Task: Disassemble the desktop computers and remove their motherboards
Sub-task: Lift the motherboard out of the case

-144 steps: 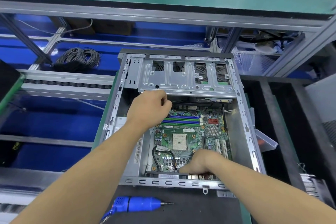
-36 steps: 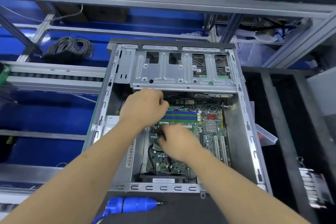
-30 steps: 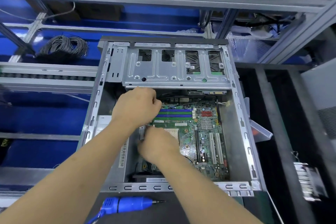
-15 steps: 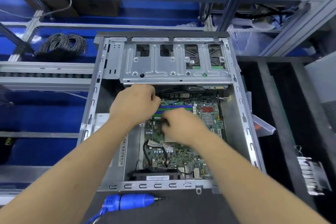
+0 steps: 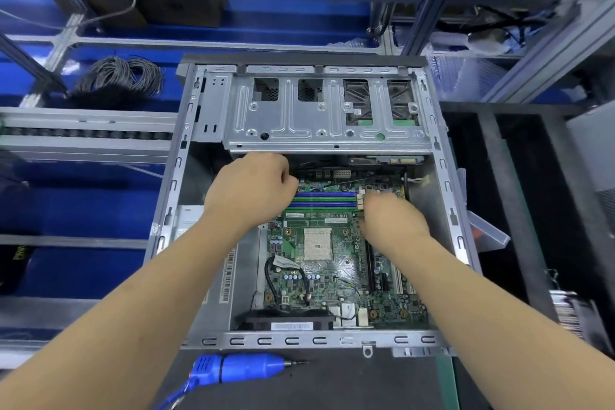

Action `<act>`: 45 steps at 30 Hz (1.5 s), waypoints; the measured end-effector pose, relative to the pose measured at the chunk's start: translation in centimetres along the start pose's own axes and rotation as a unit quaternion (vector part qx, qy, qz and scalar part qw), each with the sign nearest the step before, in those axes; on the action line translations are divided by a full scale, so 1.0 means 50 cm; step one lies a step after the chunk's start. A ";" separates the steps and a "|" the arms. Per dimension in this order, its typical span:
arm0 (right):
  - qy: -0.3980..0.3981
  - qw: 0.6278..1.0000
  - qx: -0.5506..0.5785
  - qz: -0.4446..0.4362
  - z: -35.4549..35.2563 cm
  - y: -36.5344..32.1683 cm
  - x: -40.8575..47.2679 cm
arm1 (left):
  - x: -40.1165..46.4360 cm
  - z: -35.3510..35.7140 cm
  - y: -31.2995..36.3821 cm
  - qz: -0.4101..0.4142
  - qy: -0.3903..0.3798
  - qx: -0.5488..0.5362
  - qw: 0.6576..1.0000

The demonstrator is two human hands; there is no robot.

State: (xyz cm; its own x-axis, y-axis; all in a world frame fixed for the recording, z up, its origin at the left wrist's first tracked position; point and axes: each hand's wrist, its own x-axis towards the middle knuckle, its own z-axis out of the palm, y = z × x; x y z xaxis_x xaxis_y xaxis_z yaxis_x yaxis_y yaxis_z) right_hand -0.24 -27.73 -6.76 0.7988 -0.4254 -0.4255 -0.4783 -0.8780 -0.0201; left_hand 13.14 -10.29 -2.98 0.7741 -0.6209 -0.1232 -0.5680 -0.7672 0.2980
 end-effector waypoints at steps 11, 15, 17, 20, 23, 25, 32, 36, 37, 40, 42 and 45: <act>-0.020 0.996 -0.013 0.091 0.021 -0.009 0.000 | -0.004 -0.006 0.006 0.002 0.005 -0.005 1.000; -0.003 0.994 0.015 0.109 0.025 -0.010 0.001 | -0.006 -0.007 0.008 0.005 0.011 -0.009 1.000; -0.004 0.992 0.046 0.116 0.023 -0.006 0.006 | -0.005 -0.006 0.008 0.007 0.013 -0.009 1.000; -0.015 0.990 0.075 0.122 0.020 0.004 0.013 | -0.003 -0.006 0.007 0.008 0.013 -0.010 1.000; -0.008 0.988 0.084 0.126 0.019 0.007 0.013 | -0.004 -0.003 0.006 0.005 0.024 0.000 1.000; -0.001 0.987 0.093 0.132 0.018 0.006 0.013 | -0.003 -0.002 0.005 0.004 0.031 0.004 1.000; 0.032 0.979 0.110 0.169 0.015 0.008 0.018 | -0.002 0.000 0.005 0.005 0.035 0.007 0.999; 0.024 0.977 0.121 0.174 0.011 0.011 0.022 | -0.003 0.000 0.006 0.004 0.039 0.011 0.999; 0.025 0.976 0.125 0.174 0.010 0.011 0.022 | -0.003 0.000 0.006 0.003 0.038 0.011 0.999; 0.044 0.980 0.110 0.160 0.009 0.009 0.021 | -0.003 -0.002 0.007 0.001 0.035 0.011 0.999; 0.067 0.981 0.107 0.150 0.010 0.007 0.021 | -0.004 -0.002 0.007 0.002 0.037 0.013 0.999; 0.093 0.974 0.143 0.151 0.012 0.008 0.024 | -0.006 -0.002 0.007 0.003 0.043 0.015 0.999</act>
State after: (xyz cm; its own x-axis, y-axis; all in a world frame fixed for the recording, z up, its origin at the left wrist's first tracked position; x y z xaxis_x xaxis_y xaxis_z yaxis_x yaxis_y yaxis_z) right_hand 0.33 -28.45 -7.83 0.6458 -0.7098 -0.2812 -0.7622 -0.6210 -0.1828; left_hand 12.76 -10.37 -2.73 0.7914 -0.6100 -0.0402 -0.5793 -0.7693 0.2694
